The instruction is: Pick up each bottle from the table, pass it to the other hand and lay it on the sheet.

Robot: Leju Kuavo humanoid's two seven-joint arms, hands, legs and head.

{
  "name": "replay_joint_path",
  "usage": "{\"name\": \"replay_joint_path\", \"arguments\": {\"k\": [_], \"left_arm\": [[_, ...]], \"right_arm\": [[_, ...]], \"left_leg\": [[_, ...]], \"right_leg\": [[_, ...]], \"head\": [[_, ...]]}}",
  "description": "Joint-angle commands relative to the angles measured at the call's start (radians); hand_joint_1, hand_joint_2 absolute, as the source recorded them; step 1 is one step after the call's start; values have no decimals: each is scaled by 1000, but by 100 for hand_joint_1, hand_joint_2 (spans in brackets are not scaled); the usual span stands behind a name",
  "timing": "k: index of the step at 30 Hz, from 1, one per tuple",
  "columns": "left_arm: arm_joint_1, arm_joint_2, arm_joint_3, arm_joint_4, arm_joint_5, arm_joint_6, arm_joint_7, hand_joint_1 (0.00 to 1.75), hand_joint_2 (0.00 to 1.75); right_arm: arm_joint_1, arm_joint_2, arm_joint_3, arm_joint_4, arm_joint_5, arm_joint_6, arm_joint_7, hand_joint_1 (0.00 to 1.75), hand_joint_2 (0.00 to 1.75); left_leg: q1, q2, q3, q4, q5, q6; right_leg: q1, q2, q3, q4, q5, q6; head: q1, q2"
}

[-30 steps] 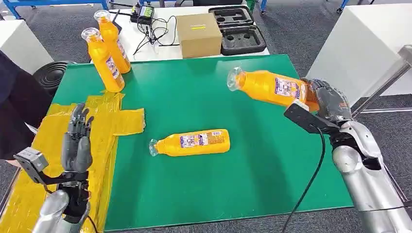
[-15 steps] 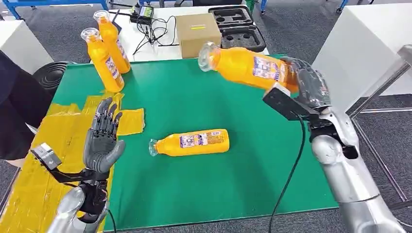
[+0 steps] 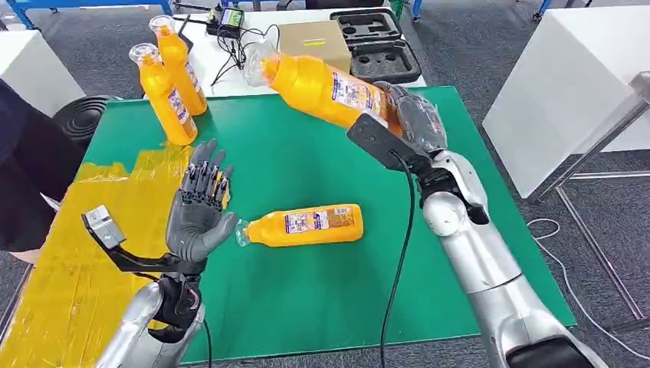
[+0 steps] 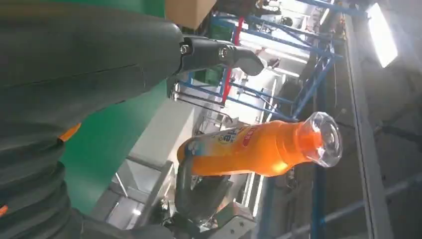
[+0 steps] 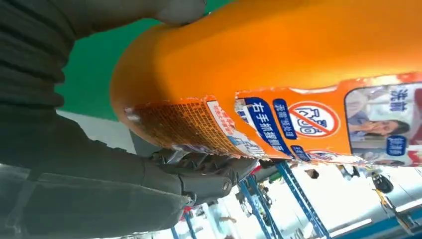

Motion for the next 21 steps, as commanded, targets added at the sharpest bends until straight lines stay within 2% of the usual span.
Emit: {"name": "replay_joint_path", "arguments": {"k": [1, 3, 4, 6, 15, 21], "left_arm": [[-14, -17, 15, 4, 1, 70, -27, 0, 175], [-4, -11, 27, -7, 4, 83, -29, 0, 175], [2, -7, 32, -11, 3, 92, -34, 0, 175], [5, -3, 35, -12, 4, 92, -35, 0, 175], [61, 10, 61, -67, 15, 138, -59, 0, 175], [81, -11, 95, -122, -3, 190, -75, 0, 175]], "right_arm": [[-2, 120, 113, 58, 14, 2, -5, 175, 175], [12, 125, 154, 48, 17, 9, -16, 175, 175], [20, 127, 171, 45, 16, 10, -17, 175, 175], [25, 129, 178, 44, 17, 7, -19, 175, 175], [34, 159, 252, 110, -8, -7, -35, 175, 175], [48, 199, 303, 124, -13, 3, -46, 175, 175]], "left_leg": [[0, 7, 6, -1, -3, -2], [0, 6, 8, -1, -4, -3], [1, 3, 4, -1, -1, -2], [1, 2, 3, -1, -1, -1], [1, 4, 3, -1, -2, -1], [1, 4, 3, -1, -2, -2]], "right_leg": [[0, 5, 3, 0, -1, -2], [1, 4, 5, 1, -3, -3], [1, 2, 1, 0, -1, -2], [1, 1, 1, 0, -1, -2], [0, 3, 1, 1, -1, -2], [1, 3, 1, 1, -1, -2]], "head": [[0, 0], [0, 0], [0, 0], [0, 0], [0, 0], [0, 0]]}}
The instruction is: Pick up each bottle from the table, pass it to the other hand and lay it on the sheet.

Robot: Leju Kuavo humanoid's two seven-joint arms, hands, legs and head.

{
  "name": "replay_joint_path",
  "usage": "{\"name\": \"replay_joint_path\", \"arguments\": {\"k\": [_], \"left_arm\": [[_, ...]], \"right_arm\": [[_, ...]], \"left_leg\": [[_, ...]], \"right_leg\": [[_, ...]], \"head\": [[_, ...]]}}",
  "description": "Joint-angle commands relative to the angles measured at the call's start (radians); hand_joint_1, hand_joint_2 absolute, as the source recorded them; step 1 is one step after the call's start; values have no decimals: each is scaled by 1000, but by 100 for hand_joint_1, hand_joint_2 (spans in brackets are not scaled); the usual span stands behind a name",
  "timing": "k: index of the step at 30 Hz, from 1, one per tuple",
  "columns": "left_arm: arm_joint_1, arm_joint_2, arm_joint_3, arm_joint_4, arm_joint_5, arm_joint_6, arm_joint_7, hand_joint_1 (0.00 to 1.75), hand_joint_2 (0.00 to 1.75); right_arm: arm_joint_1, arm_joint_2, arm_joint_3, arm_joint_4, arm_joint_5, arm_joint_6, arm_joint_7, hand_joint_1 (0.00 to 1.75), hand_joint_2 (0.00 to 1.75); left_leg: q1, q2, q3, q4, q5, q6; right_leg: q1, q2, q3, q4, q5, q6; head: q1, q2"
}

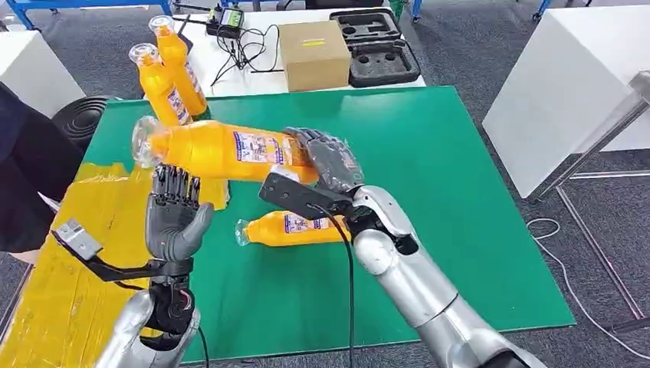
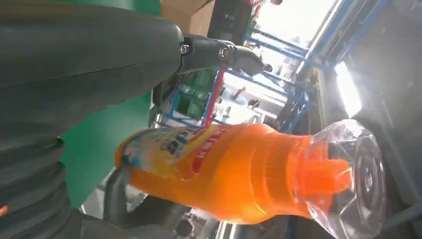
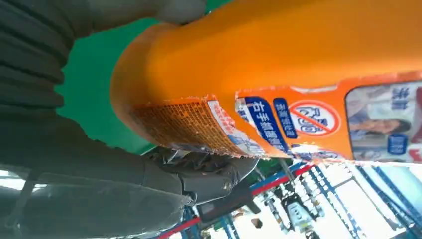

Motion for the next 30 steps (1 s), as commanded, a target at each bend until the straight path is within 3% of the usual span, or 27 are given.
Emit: {"name": "replay_joint_path", "arguments": {"k": [1, 9, 25, 30], "left_arm": [[21, -15, 68, -62, -13, 51, -5, 0, 175], [52, -63, 127, -178, -50, 85, 16, 0, 175], [65, -43, -2, -173, -63, 47, 10, 0, 175], [12, -95, -64, -173, -68, 43, 75, 0, 175]], "right_arm": [[-19, 47, 110, 91, -8, 4, -13, 175, 175], [-51, 130, 210, 144, -11, 51, 9, 175, 175], [-138, 164, 195, 318, 19, 54, 48, 175, 175], [-135, 164, 195, 311, 40, 46, 66, 175, 175]], "left_leg": [[0, 3, 3, 0, -2, -1], [0, 6, 5, 1, -4, -2], [0, -1, 3, 0, -1, -2], [0, -2, 5, 0, -2, -2]], "right_leg": [[0, 2, 2, 0, -1, -1], [0, 3, 3, 1, -2, -2], [0, -2, 2, 0, -2, -1], [1, -5, 5, 0, -3, -2]], "head": [[0, 0], [0, 0], [0, 0], [0, 0]]}}
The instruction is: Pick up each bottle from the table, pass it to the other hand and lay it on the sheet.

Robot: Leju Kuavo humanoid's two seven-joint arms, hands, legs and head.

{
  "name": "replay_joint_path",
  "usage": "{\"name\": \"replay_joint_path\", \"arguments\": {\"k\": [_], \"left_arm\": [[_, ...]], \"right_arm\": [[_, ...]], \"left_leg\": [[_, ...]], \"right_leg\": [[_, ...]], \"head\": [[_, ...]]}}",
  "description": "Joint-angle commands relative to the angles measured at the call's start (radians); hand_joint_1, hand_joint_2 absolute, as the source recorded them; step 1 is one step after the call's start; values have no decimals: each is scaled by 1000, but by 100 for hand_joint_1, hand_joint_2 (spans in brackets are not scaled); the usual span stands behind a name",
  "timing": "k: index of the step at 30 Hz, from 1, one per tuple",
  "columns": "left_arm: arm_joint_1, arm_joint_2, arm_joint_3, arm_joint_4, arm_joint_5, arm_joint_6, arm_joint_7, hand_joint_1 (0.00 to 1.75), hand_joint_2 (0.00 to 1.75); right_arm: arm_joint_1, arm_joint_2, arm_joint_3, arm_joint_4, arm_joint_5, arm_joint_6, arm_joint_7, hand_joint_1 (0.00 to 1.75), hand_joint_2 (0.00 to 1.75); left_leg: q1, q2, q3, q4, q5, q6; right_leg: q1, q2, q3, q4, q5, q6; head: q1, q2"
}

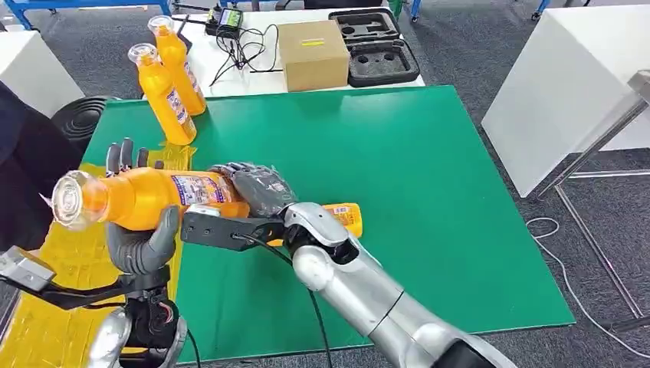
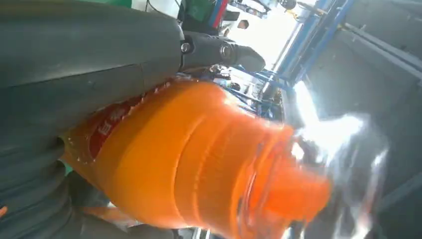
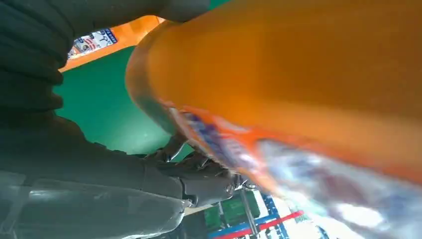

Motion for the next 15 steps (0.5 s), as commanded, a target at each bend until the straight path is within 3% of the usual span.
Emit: {"name": "replay_joint_path", "arguments": {"k": [1, 5, 15], "left_arm": [[-92, -66, -116, 28, -9, -3, 92, 0, 175], [-136, -78, -150, 87, -14, -5, 142, 0, 175], [-175, -100, -104, 106, -98, 21, 158, 0, 175]], "right_arm": [[-65, -10, 29, 83, 26, -7, 39, 175, 175], [-80, -10, 41, 50, 27, -8, 64, 175, 175], [-41, -10, 19, -10, 111, -2, 73, 175, 175]], "left_leg": [[0, -4, 4, 1, -2, -1], [0, -4, 2, 1, -1, -1], [0, -2, 2, 0, -1, -1]], "right_leg": [[1, -6, 5, 1, -3, -1], [1, -6, 3, 1, -2, -1], [0, -4, 2, 0, -1, -1]], "head": [[0, 0], [0, 0], [0, 0]]}}
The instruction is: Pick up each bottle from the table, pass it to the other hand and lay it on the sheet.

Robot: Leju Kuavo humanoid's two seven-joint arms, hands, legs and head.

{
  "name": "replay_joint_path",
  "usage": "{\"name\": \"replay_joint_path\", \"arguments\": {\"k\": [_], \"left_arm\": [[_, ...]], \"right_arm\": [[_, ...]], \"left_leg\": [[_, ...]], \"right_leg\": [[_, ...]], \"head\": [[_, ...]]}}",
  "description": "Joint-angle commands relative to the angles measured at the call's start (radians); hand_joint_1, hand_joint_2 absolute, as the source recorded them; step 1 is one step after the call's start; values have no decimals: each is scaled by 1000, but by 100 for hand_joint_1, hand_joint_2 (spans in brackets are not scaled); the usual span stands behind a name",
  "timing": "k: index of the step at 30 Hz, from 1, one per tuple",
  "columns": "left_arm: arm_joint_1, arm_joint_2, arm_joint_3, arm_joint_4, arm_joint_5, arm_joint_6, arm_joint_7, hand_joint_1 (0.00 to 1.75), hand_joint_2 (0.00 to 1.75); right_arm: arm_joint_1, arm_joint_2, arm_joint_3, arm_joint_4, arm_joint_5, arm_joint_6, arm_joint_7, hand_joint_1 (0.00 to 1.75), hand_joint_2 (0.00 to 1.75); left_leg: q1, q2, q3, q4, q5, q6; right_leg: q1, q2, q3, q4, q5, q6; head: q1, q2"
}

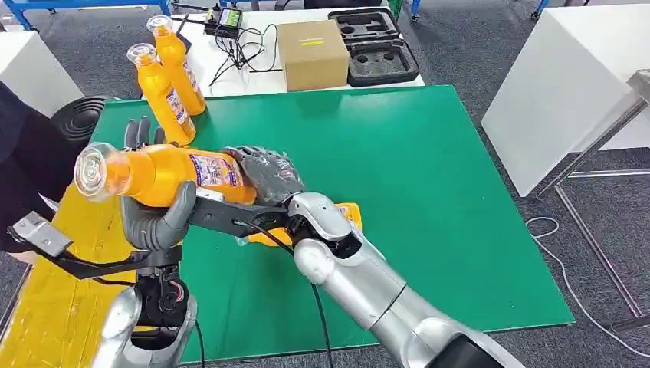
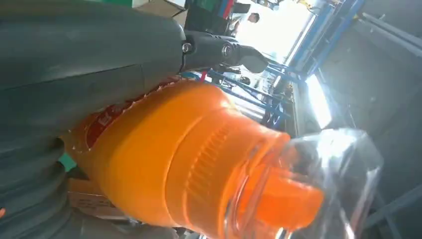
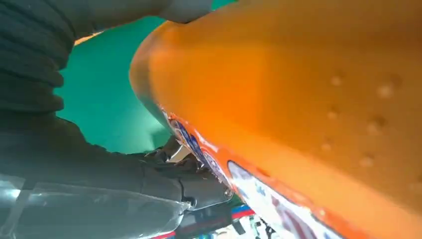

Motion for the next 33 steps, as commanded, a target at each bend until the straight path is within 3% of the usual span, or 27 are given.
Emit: {"name": "replay_joint_path", "arguments": {"k": [1, 13, 14, 15, 33], "left_arm": [[-73, -50, -72, 63, -77, 4, 33, 0, 175], [-44, -33, 94, 23, -207, -46, 67, 0, 175], [-39, -26, 91, 26, -214, -52, 65, 161, 175], [-35, -21, 88, 32, -218, -60, 62, 175, 175], [14, -14, 113, 3, -203, -75, 33, 175, 175]], "right_arm": [[-11, -10, 22, -8, 59, 18, -3, 175, 175], [35, -10, 74, -101, 147, 48, -22, 175, 175], [32, -10, 74, -96, 146, 48, -24, 175, 175], [30, -10, 72, -91, 142, 49, -27, 175, 175], [14, -10, 109, -72, 107, 48, -44, 175, 175]], "left_leg": [[0, -4, 4, 0, -2, -1], [0, 1, 5, -1, -2, -2], [0, 1, 4, -1, -2, -1], [0, 0, 1, -1, -1, -1], [0, 0, 5, -1, -2, -2]], "right_leg": [[1, -5, 5, 0, -3, -1], [1, -1, 5, 0, -2, -1], [0, 0, 4, -1, -1, -1], [0, -1, 2, 0, -1, -1], [0, -1, 5, 0, -2, -1]], "head": [[0, 0], [0, 0], [0, 0], [0, 0], [0, 0]]}}
